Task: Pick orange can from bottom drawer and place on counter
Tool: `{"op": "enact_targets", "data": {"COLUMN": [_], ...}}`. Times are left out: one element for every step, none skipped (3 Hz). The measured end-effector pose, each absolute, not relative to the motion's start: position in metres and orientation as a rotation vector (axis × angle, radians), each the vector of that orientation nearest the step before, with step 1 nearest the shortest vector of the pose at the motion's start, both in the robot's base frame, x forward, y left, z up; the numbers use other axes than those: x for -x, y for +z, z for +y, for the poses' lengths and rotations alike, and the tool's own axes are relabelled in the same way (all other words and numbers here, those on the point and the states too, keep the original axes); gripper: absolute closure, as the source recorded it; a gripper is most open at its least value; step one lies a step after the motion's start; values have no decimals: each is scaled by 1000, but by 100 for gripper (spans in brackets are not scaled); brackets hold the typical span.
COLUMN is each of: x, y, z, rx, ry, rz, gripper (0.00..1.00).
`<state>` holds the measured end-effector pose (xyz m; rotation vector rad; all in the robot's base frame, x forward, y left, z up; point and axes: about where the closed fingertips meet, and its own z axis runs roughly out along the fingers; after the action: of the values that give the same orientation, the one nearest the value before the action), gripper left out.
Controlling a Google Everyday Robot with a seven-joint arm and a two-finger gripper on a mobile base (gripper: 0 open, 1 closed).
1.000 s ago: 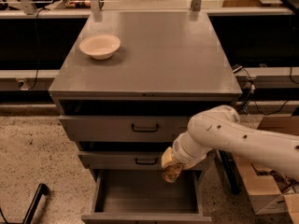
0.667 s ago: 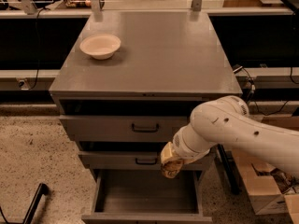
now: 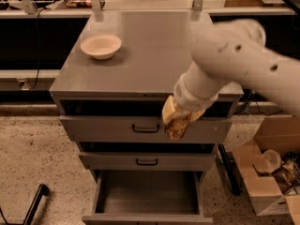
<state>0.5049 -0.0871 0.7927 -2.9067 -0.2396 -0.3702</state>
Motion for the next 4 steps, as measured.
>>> {"op": "enact_targets", "data": {"x": [-546,-587,-587,-586], "y": [823,876,876,887], "z": [-94,-96,-96,-94], "rx": [2965,3027,3027,3004], "ry": [-299,-188,-188,-223], "rz": [-240,-247,-247,-252], "gripper": [100,100,100,100]}}
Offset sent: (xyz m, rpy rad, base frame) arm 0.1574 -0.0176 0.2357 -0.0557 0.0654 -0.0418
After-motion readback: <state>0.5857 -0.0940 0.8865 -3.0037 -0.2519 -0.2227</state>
